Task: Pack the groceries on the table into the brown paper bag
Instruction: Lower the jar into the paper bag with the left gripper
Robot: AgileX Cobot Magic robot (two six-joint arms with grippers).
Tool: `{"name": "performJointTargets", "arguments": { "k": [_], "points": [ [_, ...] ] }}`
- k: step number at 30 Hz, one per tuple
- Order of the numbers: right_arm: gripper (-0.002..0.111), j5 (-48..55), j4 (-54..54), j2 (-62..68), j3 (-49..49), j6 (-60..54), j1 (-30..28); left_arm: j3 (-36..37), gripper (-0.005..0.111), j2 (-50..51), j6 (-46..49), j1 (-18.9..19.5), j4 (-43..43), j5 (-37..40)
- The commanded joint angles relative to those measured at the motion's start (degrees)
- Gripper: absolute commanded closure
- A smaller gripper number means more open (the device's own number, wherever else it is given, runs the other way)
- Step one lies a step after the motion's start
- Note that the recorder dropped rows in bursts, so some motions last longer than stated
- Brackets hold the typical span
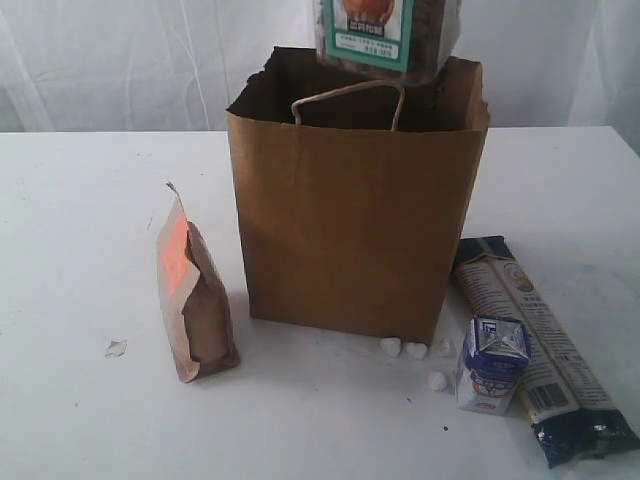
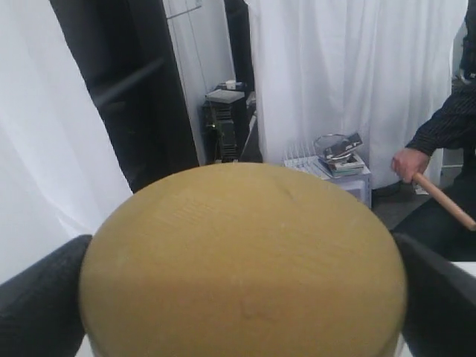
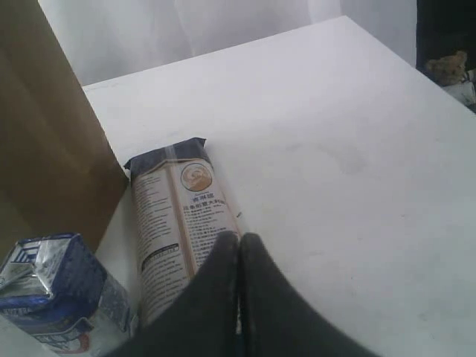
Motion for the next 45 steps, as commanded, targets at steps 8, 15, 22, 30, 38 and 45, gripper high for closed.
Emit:
{"name": "performJointTargets", "arguments": {
  "k": [8, 15, 22, 30, 38, 45],
  "points": [
    [0.108, -0.6, 0.0, -0.3, 0.2, -0.1, -0.1, -0.5, 0.106, 0.8, 3.7, -0.1, -2.4, -4.0],
    [0.108, -0.6, 0.0, -0.3, 0.2, -0.1, -0.1, -0.5, 0.107, 1.6, 2.6, -0.1, -1.2, 0.6],
    [0.108, -0.6, 0.0, -0.3, 0.2, -0.1, -0.1, -0.4, 0.107, 1.6, 0.8, -0.1, 2.6, 0.8],
    [0.108, -0.6, 0.0, -0.3, 0.2, -0.1, -0.1, 2.2, 0.107, 1.6, -1.1, -3.0, 6.7, -3.2],
    [0.108, -0.6, 0.0, -0.3, 0.2, -0.1, -0.1, 2.2, 0.107, 1.6, -1.3, -6.0, 10.7, -5.4],
    [0.108, -0.6, 0.0, -0.3, 0.2, -0.1, -0.1, 2.2, 0.107, 1.6, -1.5, -6.0, 12.6, -6.8]
  ]
}}
